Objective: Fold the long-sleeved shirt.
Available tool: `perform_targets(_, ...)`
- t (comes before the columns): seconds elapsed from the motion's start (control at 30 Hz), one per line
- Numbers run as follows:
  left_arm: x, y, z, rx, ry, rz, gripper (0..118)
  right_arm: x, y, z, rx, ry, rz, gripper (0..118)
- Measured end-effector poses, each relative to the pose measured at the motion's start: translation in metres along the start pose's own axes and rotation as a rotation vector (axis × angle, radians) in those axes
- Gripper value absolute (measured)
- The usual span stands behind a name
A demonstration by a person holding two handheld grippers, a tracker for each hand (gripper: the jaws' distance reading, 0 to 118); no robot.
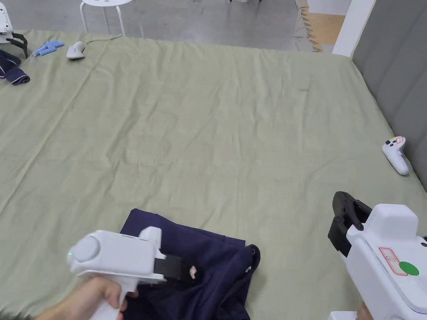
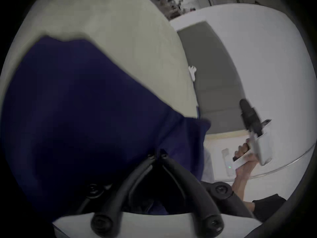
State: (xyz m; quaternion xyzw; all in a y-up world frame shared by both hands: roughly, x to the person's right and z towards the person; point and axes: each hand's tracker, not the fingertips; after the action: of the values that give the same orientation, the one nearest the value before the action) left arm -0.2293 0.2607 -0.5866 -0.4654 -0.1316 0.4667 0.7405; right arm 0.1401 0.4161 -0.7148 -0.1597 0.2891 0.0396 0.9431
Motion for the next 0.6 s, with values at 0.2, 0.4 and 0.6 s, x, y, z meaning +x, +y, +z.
perform_targets(0.2, 0.042, 0.005, -0.055, -0.063, -0.12, -0.057, 5, -0.001, -0.002, 0.002, -0.014, 0.005, 0.004, 0)
perform_targets(0.4, 0.09, 0.014, 0.047, 0.165, -0.13, -0.2, 5, -0.022, 0.002, -0.004, -0.02, 0.134, -0.053, 0)
perform_targets(0.6, 0.033, 0.032, 0.172, 0.415, 0.035, -0.115, 10, -0.076, -0.046, -0.058, -0.37, 0.64, -0.452, 0)
